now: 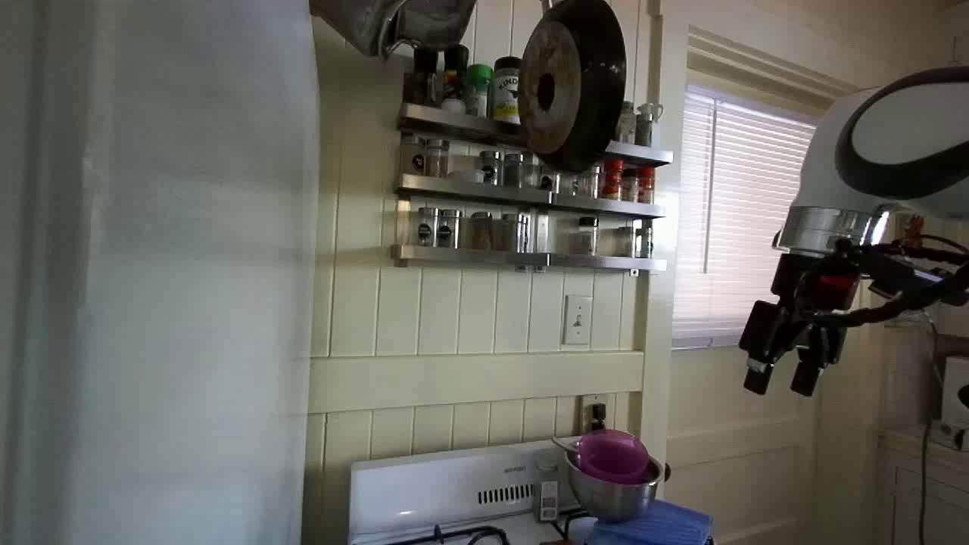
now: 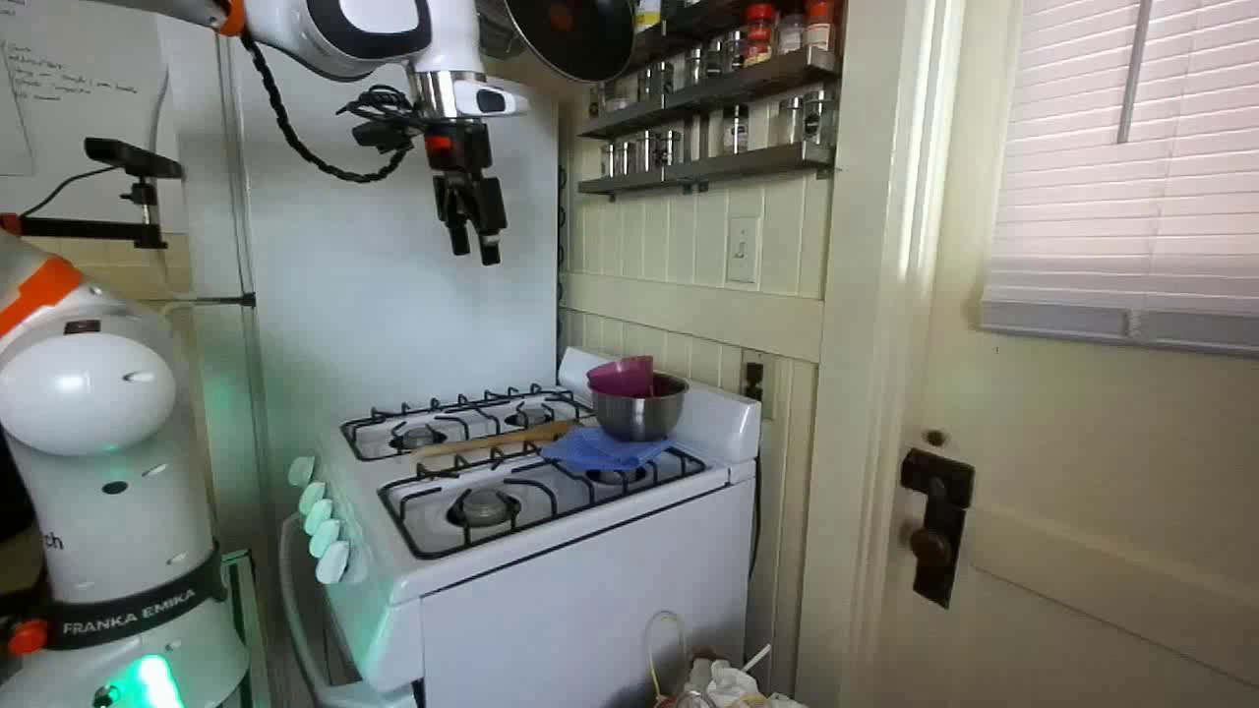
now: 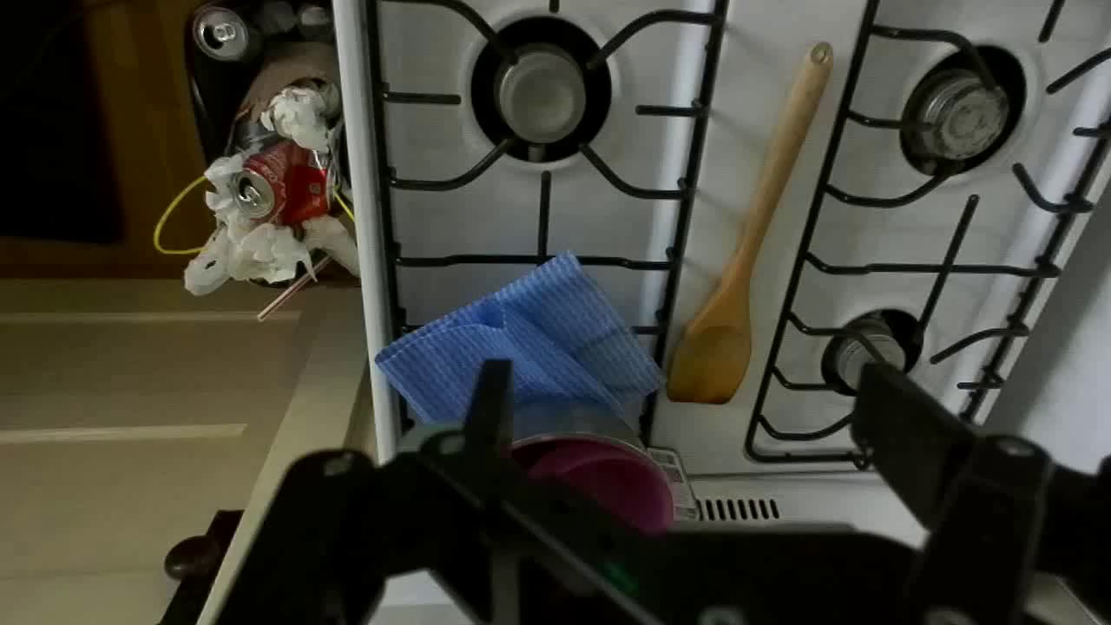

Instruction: Move the wooden spoon to the right

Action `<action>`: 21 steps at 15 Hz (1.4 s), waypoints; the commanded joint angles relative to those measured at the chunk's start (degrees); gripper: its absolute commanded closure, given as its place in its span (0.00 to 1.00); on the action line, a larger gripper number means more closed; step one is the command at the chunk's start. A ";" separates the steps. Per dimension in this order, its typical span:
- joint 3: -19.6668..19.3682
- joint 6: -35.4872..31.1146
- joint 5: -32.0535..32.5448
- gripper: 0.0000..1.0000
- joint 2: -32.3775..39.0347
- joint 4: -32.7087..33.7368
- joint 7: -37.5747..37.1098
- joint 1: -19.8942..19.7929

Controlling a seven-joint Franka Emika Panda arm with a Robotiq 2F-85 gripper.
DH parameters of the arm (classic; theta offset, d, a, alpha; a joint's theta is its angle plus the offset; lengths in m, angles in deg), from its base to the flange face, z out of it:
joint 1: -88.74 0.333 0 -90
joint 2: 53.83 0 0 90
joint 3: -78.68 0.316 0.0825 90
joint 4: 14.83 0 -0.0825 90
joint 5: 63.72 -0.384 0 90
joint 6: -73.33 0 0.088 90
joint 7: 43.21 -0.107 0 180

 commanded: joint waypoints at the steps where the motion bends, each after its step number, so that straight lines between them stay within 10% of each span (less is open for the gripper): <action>1: 0.29 0.12 -0.26 0.00 0.05 0.13 0.27 -0.46; 10: 1.98 -3.86 -2.03 0.00 1.74 -0.95 -2.82 -0.24; 21: 7.64 -13.59 -13.10 0.00 19.70 -4.67 -6.57 5.13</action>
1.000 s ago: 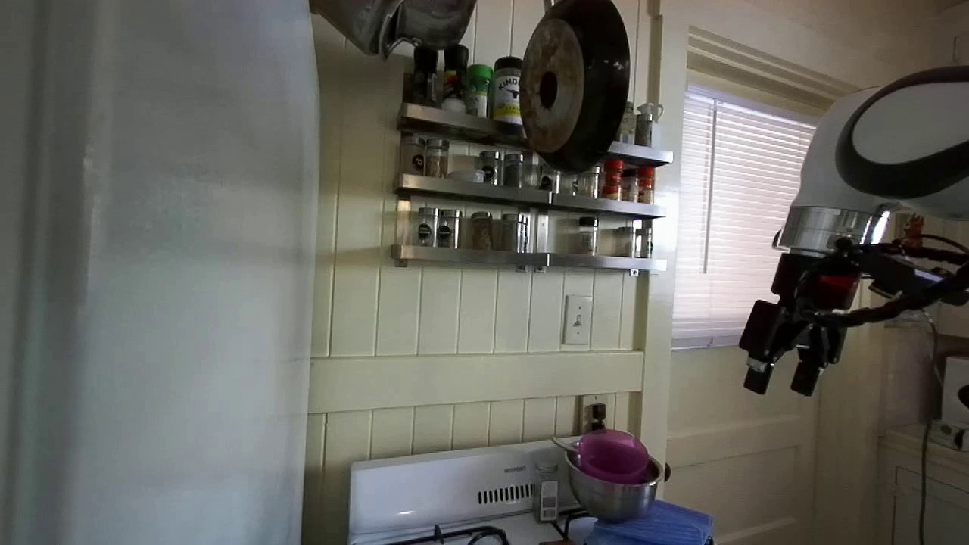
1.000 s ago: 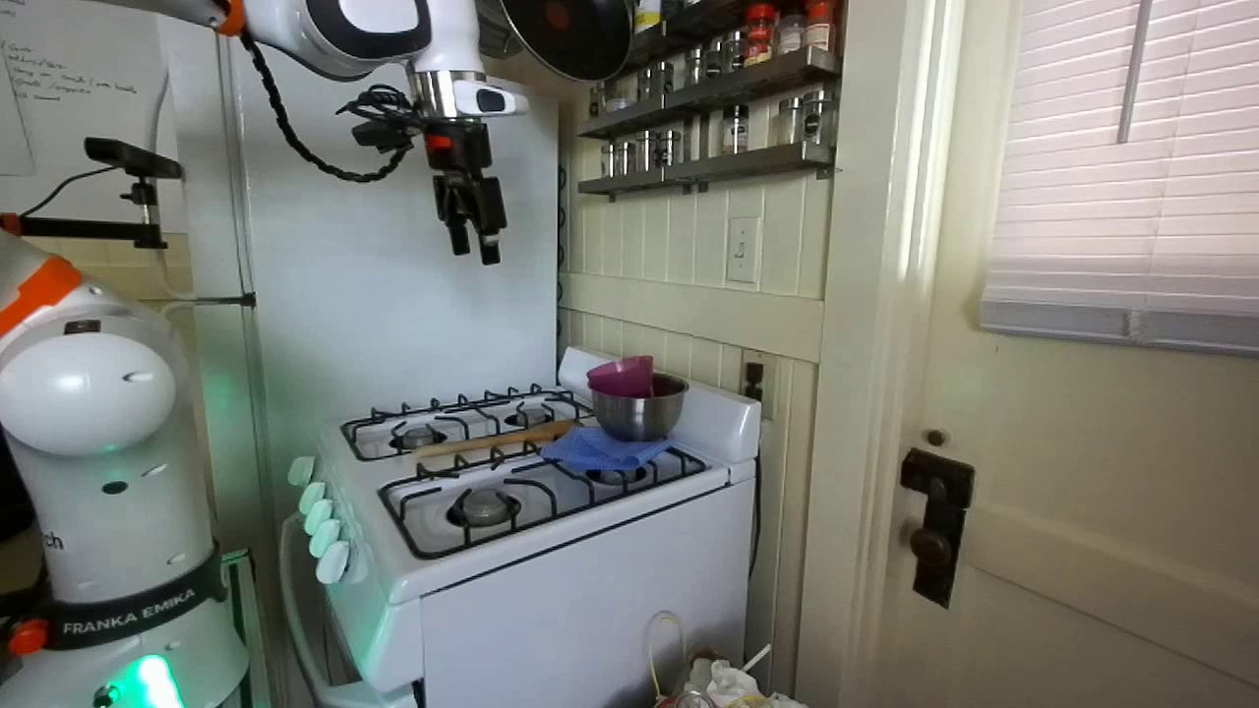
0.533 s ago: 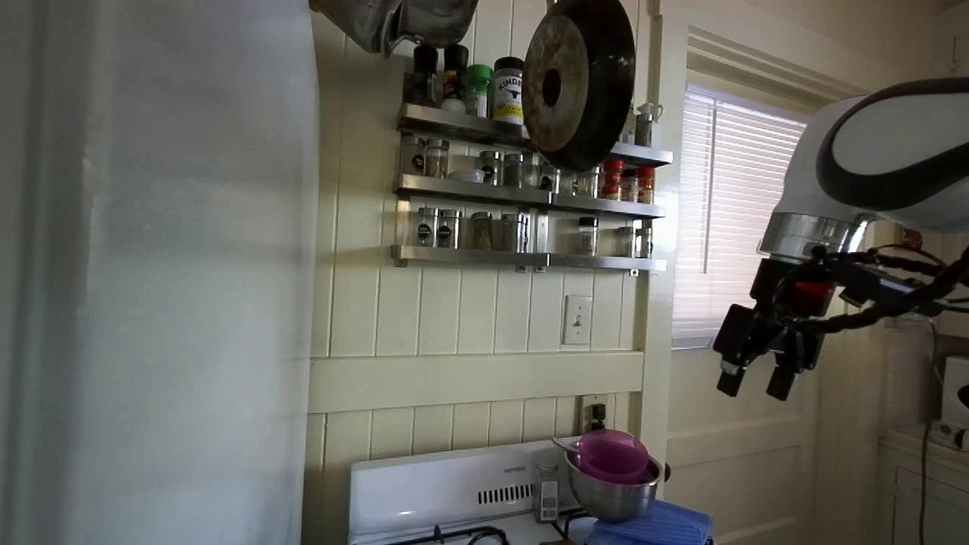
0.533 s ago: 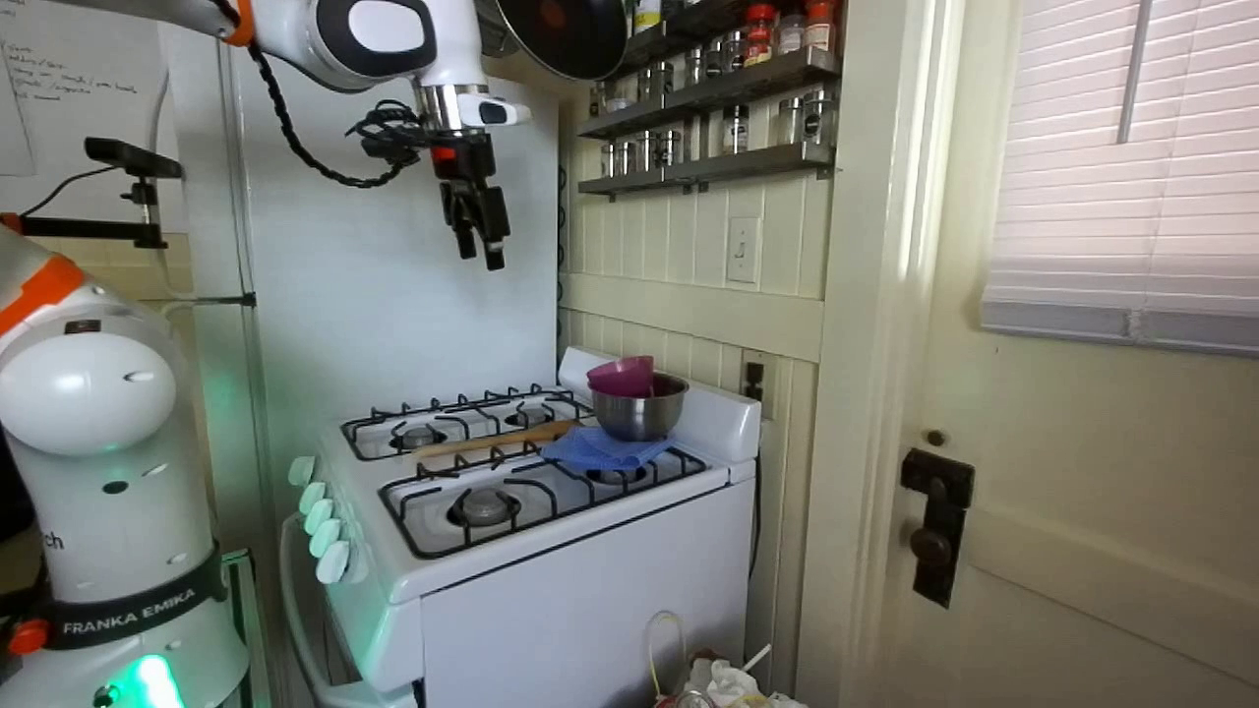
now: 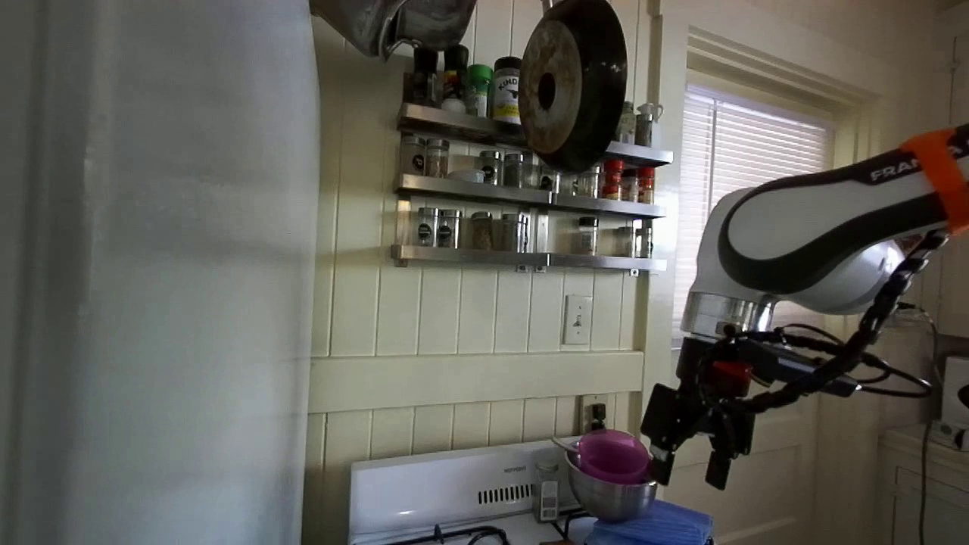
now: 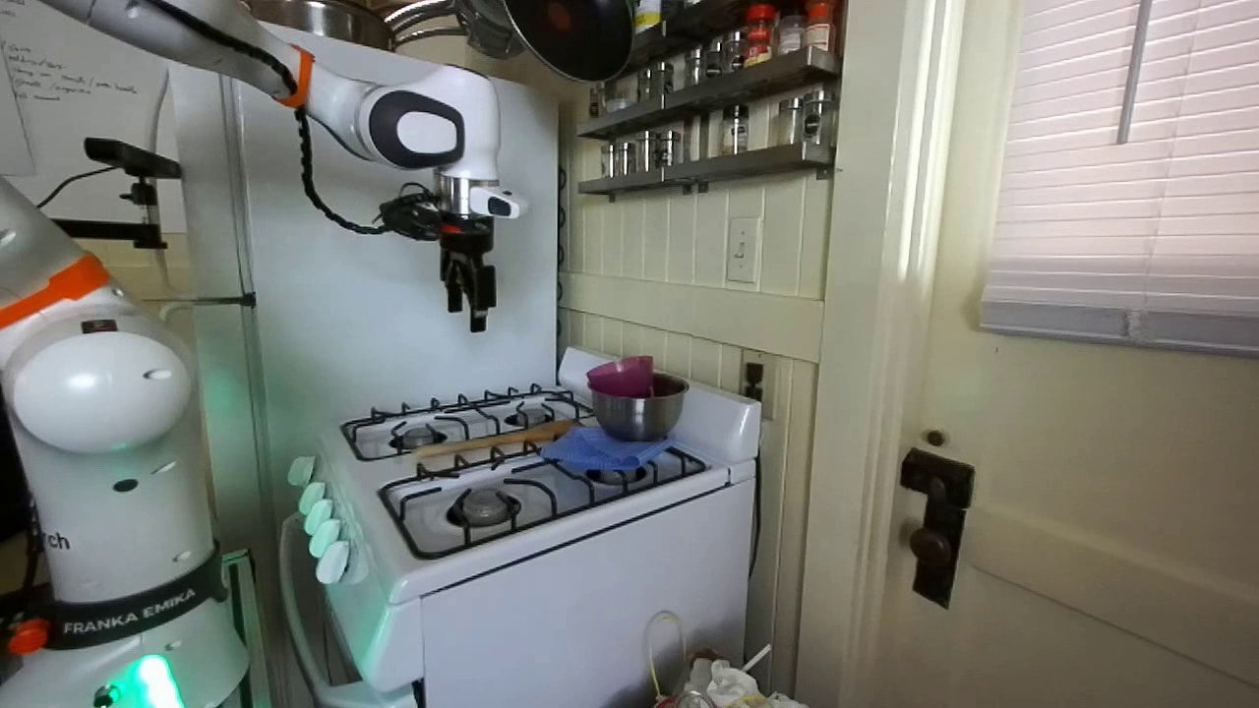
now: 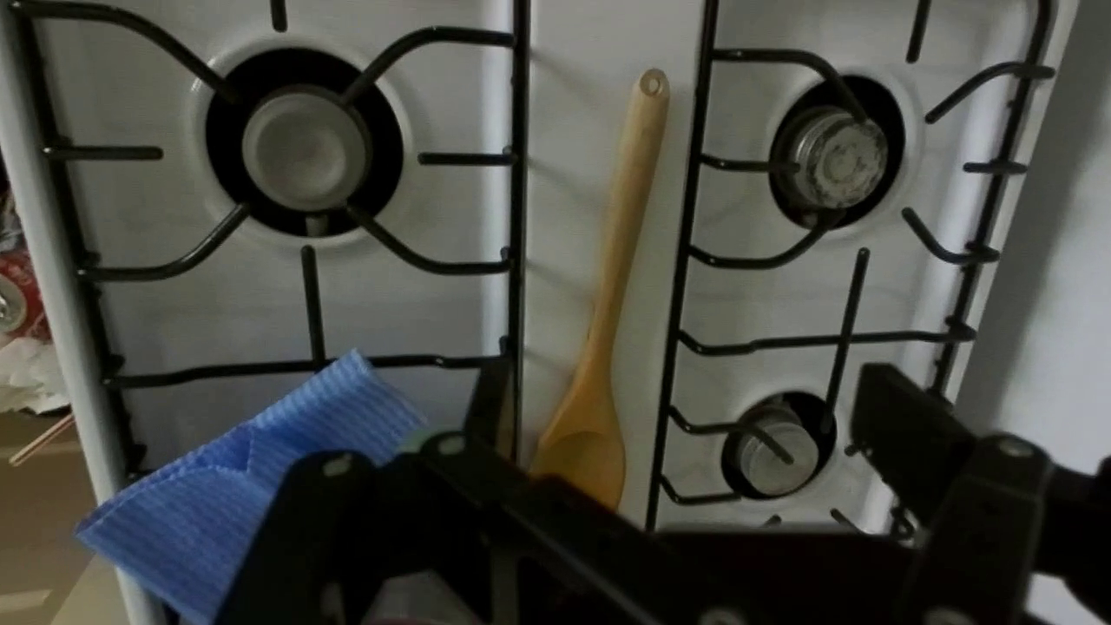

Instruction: Move the wooden spoon to the right

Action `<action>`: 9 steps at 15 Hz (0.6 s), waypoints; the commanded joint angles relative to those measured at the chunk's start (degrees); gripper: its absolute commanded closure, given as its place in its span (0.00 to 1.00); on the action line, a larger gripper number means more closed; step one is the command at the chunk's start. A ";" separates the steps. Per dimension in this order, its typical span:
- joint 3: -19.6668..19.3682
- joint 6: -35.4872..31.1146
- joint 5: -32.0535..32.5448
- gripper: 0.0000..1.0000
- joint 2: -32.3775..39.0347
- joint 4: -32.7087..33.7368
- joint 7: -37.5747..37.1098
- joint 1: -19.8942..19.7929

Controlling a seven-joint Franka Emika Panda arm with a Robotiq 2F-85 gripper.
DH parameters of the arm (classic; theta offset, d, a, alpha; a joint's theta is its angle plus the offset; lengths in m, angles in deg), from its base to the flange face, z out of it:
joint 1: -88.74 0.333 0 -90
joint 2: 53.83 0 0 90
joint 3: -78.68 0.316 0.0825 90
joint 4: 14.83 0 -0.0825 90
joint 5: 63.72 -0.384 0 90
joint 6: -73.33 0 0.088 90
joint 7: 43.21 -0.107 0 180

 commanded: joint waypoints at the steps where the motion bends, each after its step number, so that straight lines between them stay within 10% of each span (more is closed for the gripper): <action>1: 0.65 -2.50 -1.49 0.00 8.53 0.31 -0.87 0.51; 9: 0.38 -1.32 -1.24 0.00 13.41 1.22 -0.34 0.51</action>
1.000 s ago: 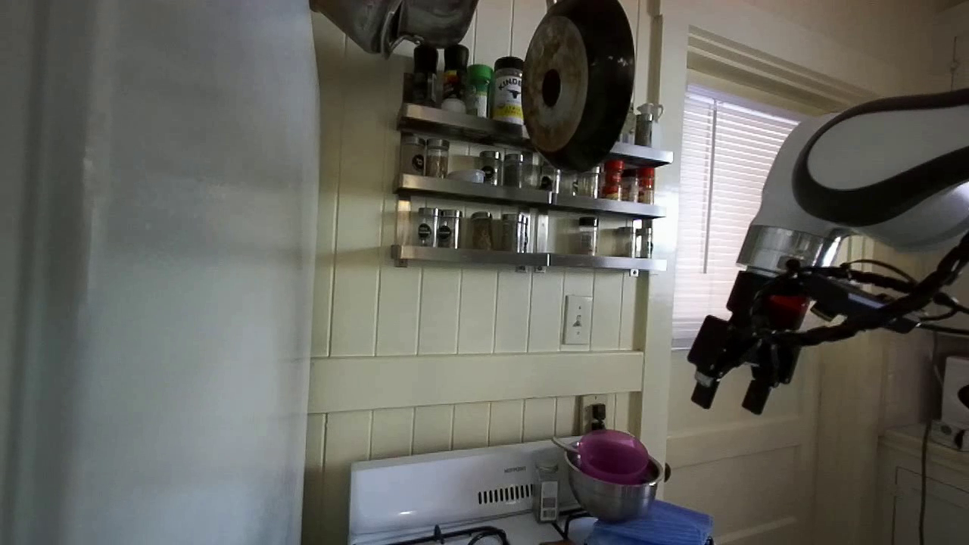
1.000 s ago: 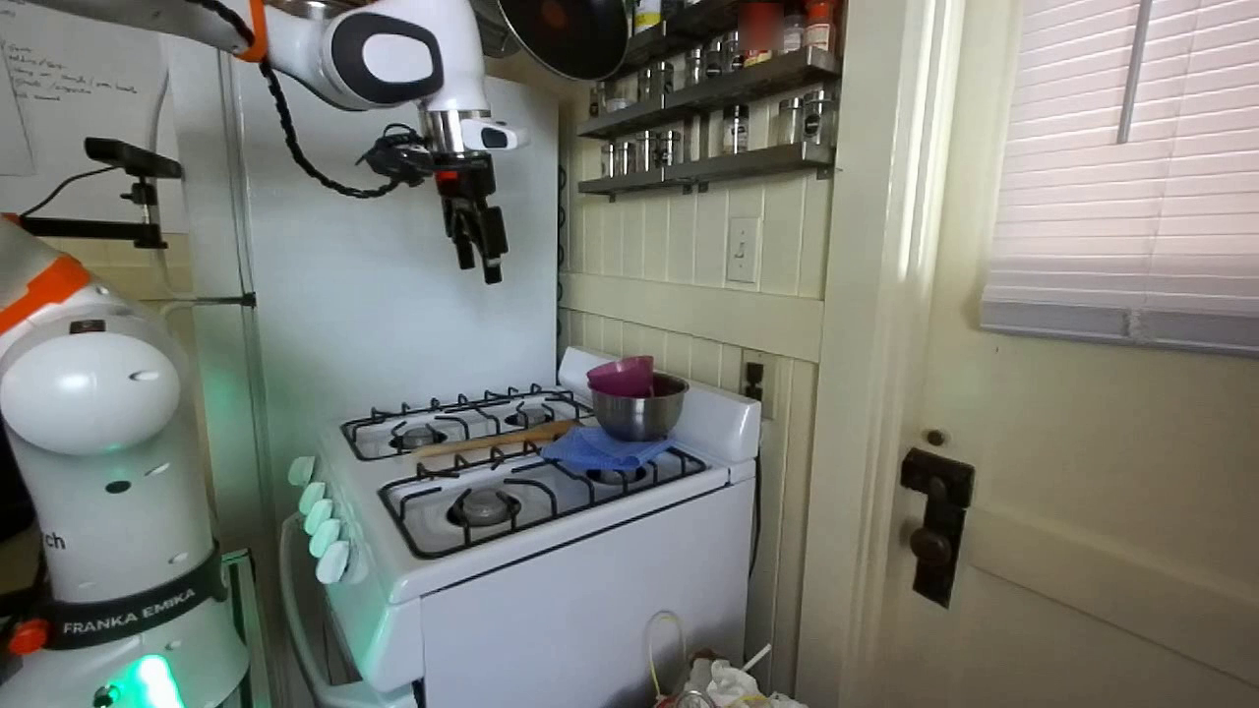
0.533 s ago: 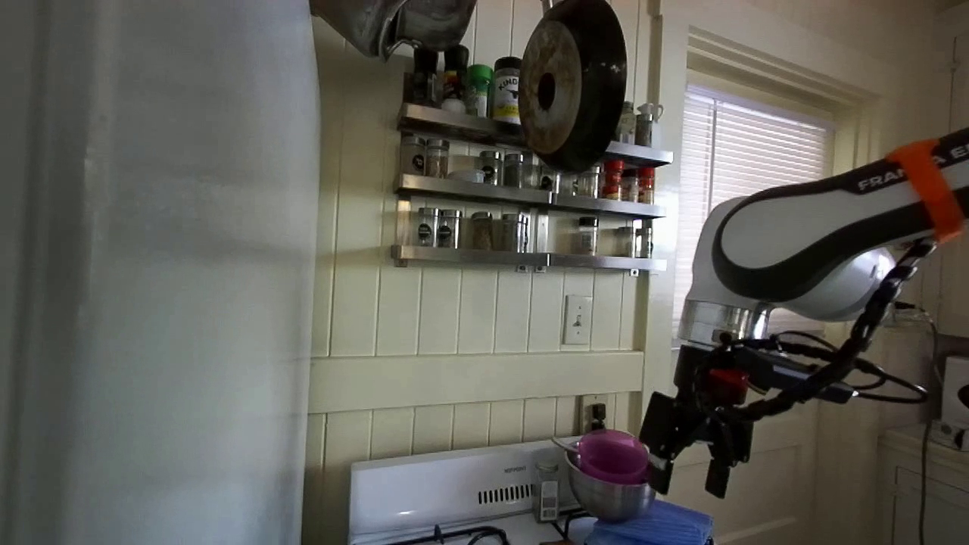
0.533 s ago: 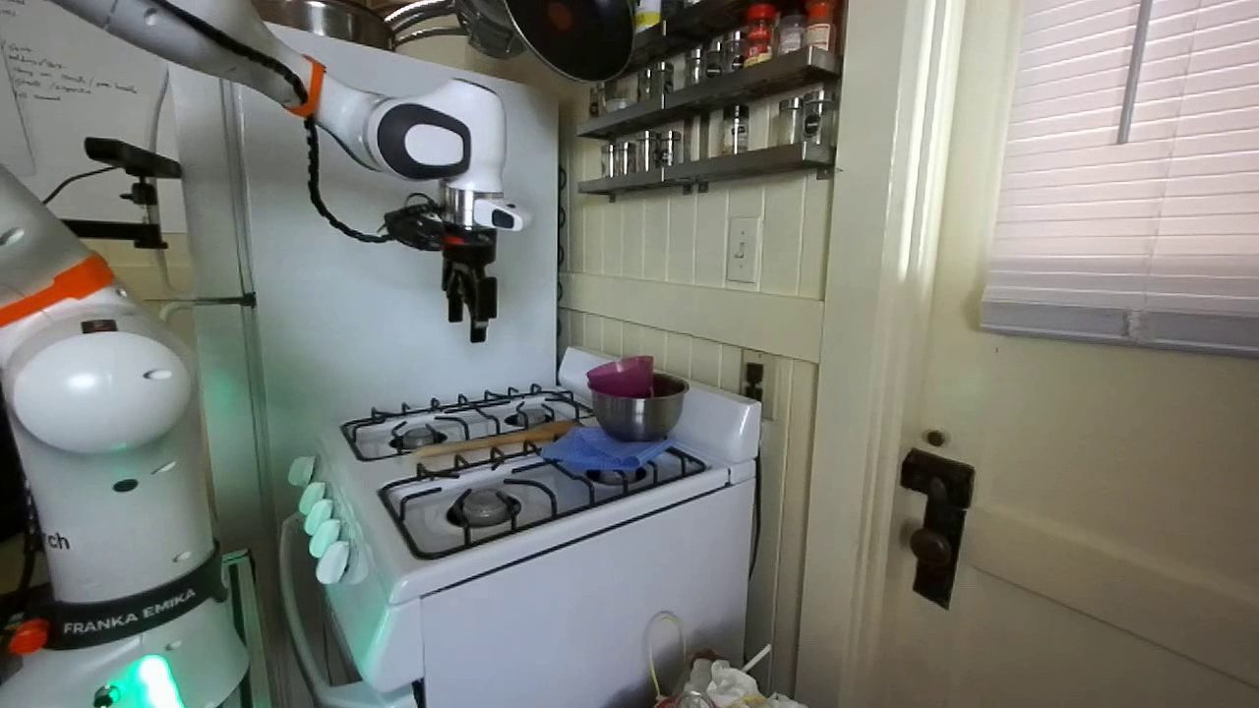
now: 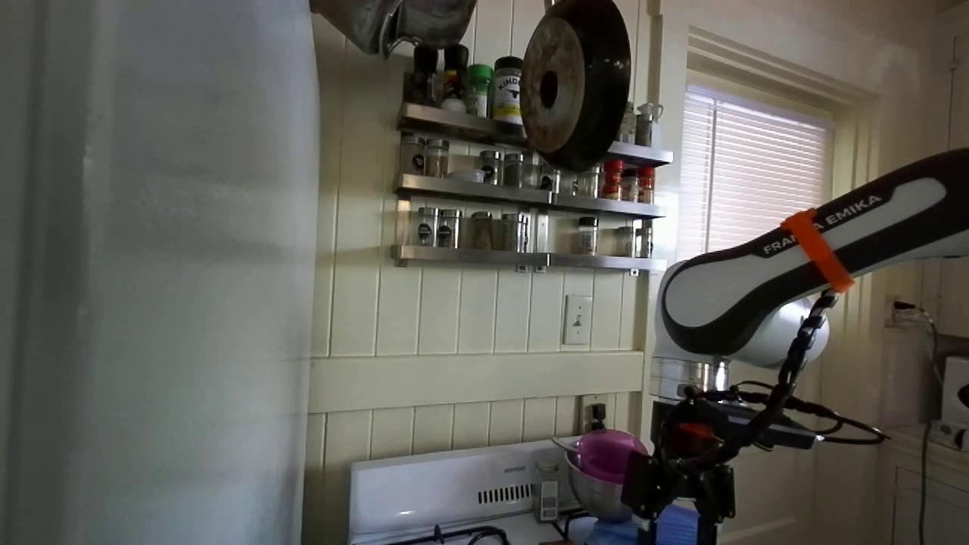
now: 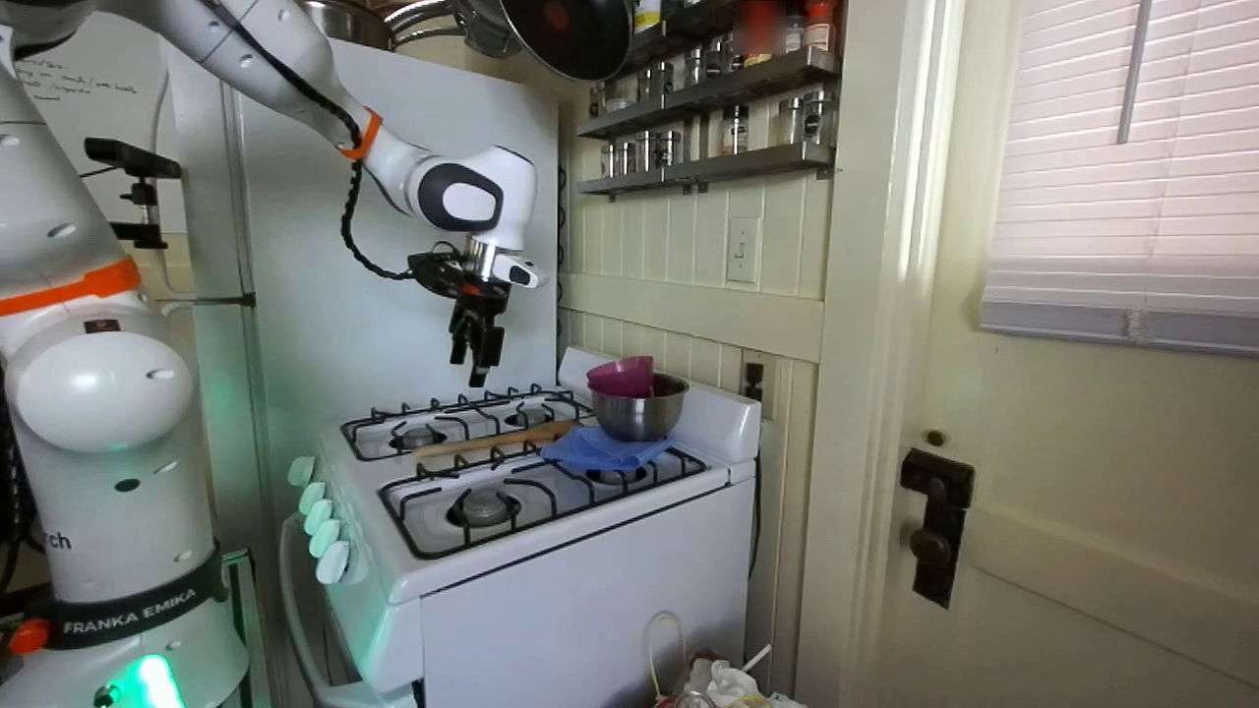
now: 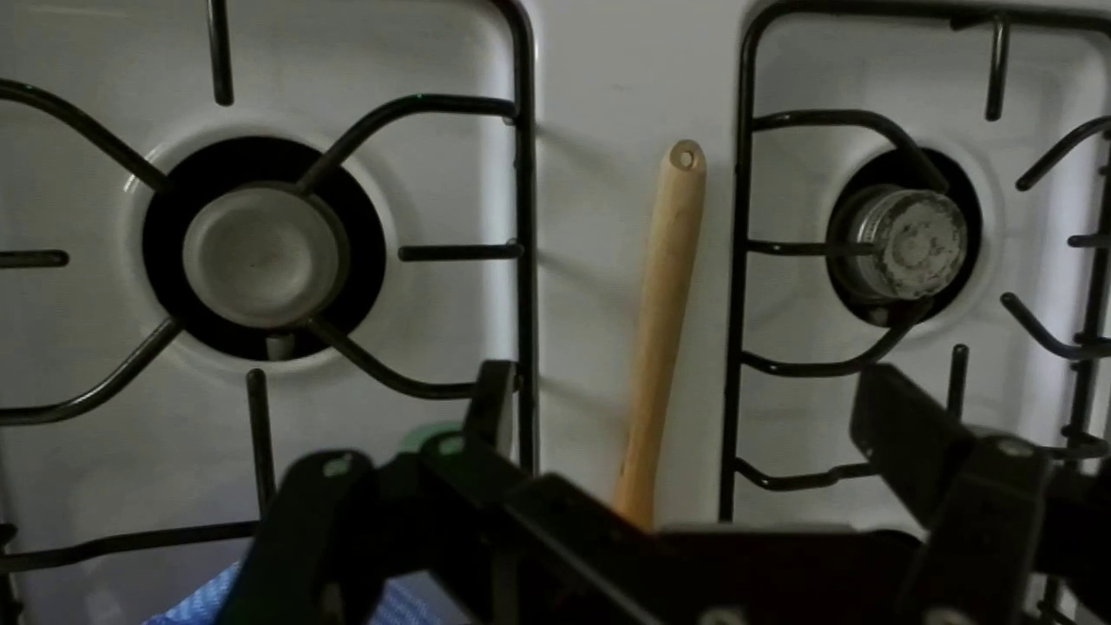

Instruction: Move the wooden spoon to the right

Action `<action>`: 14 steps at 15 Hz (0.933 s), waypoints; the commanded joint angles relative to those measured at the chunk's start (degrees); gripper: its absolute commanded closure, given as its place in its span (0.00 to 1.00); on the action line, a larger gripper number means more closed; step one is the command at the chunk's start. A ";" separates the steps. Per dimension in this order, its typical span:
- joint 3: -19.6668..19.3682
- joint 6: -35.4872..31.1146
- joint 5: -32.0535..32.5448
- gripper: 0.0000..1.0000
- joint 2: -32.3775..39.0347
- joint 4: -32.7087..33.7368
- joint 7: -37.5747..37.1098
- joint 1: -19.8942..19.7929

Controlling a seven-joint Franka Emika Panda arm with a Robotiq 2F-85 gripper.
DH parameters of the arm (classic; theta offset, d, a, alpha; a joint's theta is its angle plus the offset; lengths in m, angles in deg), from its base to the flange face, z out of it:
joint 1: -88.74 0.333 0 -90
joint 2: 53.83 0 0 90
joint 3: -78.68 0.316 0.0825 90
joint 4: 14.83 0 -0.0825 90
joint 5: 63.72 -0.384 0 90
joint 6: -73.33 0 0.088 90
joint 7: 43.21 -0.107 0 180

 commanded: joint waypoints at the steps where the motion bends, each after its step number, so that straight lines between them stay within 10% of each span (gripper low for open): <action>1: -0.43 -0.96 -0.85 0.00 1.65 0.40 0.48 -0.13; 14: 2.13 -8.54 0.67 0.12 24.06 9.67 -0.40 1.38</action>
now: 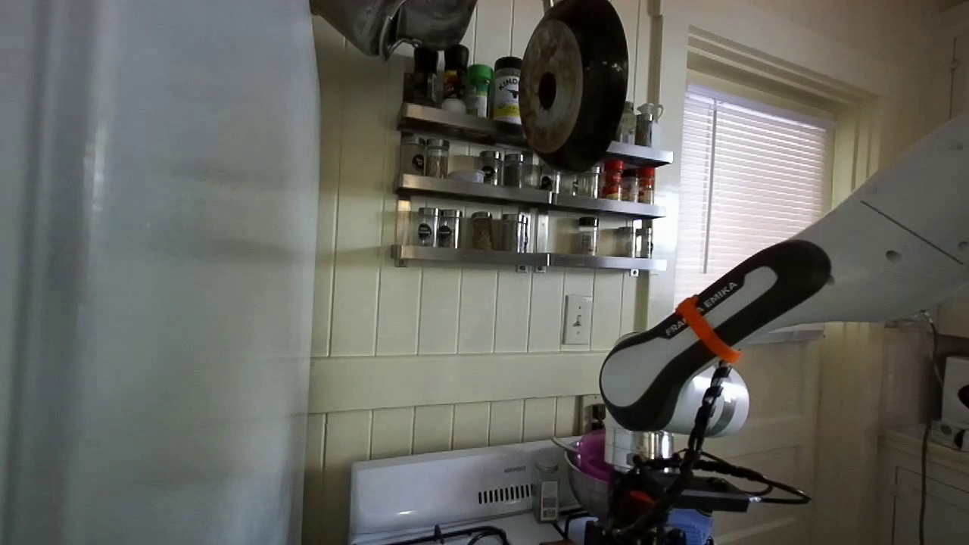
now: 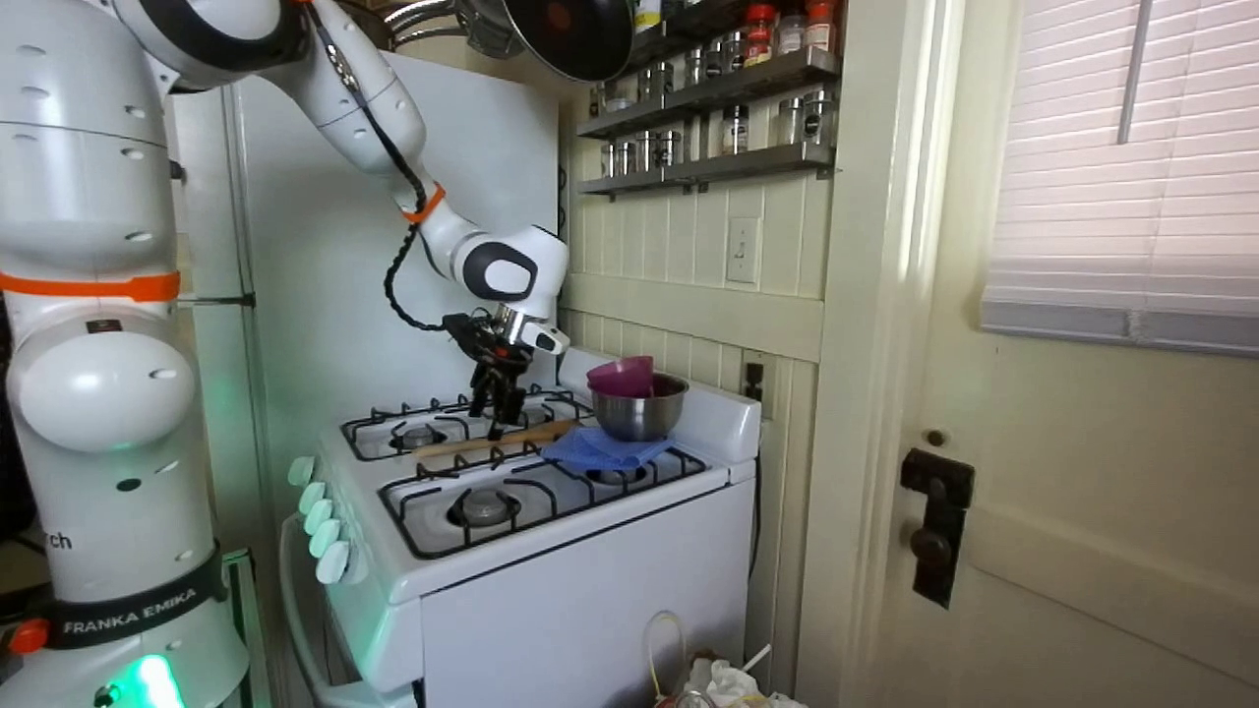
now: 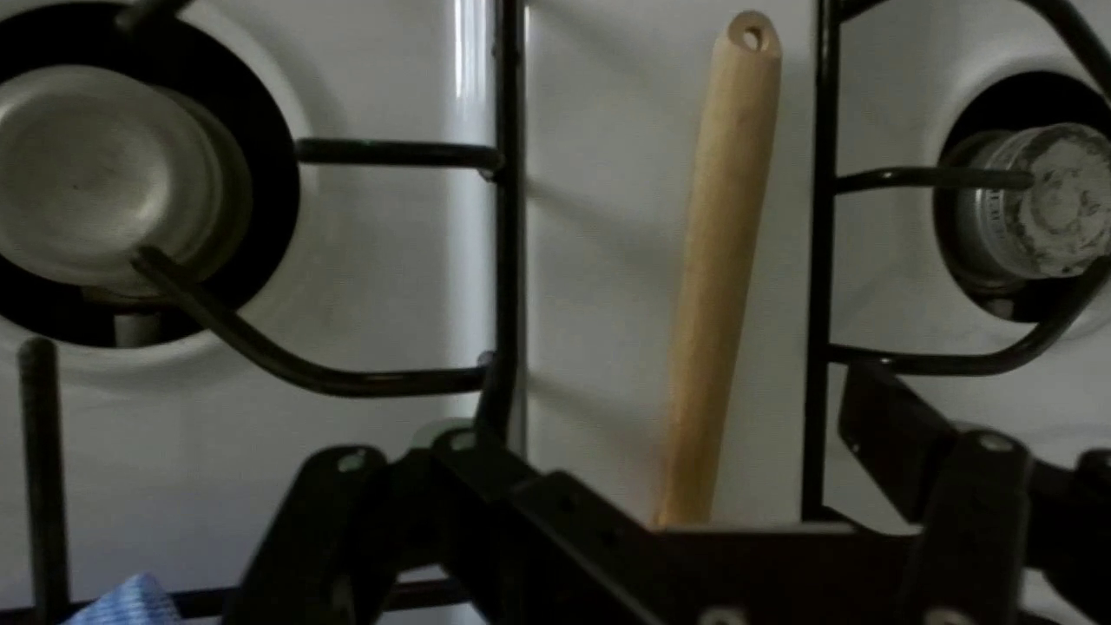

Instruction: Move the wooden spoon to the right

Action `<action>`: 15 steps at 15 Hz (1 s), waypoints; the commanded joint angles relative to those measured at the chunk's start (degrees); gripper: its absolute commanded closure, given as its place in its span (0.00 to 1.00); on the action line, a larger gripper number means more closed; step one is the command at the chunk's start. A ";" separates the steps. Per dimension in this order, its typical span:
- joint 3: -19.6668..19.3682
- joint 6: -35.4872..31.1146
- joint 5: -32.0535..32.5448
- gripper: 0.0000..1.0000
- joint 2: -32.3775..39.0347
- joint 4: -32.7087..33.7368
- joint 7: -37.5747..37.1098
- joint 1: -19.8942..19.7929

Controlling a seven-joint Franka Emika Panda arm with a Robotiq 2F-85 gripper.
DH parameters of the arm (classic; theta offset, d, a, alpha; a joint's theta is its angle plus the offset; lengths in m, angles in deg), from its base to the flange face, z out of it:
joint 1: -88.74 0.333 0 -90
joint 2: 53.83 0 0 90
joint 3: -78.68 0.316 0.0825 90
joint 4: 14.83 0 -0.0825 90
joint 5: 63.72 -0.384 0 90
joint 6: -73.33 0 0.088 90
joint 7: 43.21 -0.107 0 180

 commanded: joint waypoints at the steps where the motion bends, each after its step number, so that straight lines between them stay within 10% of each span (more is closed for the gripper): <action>1: 1.15 0.01 2.01 0.14 4.64 4.63 -2.95 1.06; 15: 1.55 1.03 6.79 0.50 12.10 11.19 -11.52 3.12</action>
